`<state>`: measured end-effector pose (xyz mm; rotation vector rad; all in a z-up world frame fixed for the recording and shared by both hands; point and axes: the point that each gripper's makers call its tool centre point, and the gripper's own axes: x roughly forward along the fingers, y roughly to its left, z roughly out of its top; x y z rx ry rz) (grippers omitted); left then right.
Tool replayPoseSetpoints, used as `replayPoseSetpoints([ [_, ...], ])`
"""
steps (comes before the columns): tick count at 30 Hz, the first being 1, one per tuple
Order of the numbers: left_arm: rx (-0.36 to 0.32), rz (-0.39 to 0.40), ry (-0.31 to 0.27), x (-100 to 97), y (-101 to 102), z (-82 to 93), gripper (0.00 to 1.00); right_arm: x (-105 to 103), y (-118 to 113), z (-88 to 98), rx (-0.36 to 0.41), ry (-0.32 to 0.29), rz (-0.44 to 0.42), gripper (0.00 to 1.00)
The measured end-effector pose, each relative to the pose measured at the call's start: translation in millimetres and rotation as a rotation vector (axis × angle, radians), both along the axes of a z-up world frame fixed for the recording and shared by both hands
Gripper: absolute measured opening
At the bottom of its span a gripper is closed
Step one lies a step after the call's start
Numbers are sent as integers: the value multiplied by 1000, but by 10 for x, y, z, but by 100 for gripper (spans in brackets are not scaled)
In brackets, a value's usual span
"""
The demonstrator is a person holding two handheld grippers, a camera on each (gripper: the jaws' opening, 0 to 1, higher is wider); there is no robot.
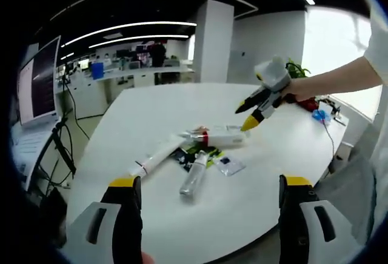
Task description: Arrange the skincare products in the storage area until every visible bottle or jar stands upright without overlapping.
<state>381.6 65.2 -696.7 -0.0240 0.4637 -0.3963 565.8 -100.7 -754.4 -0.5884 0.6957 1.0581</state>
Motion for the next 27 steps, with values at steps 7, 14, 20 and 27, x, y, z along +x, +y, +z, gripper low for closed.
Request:
replayPoseSetpoints([
  [7,-1,1,2,4,0,-6,92,10,181,-147,-47,40,56,43],
  [14,-2,7,4,5,11,-8,92,6,350,-297,-89,56,104,43],
  [20,-3,14,5,6,21,-8,92,42,451,-409,-98,82,108,42],
  [27,0,2,15,-4,-1,-24,91,134,586,-430,-69,88,74,40],
])
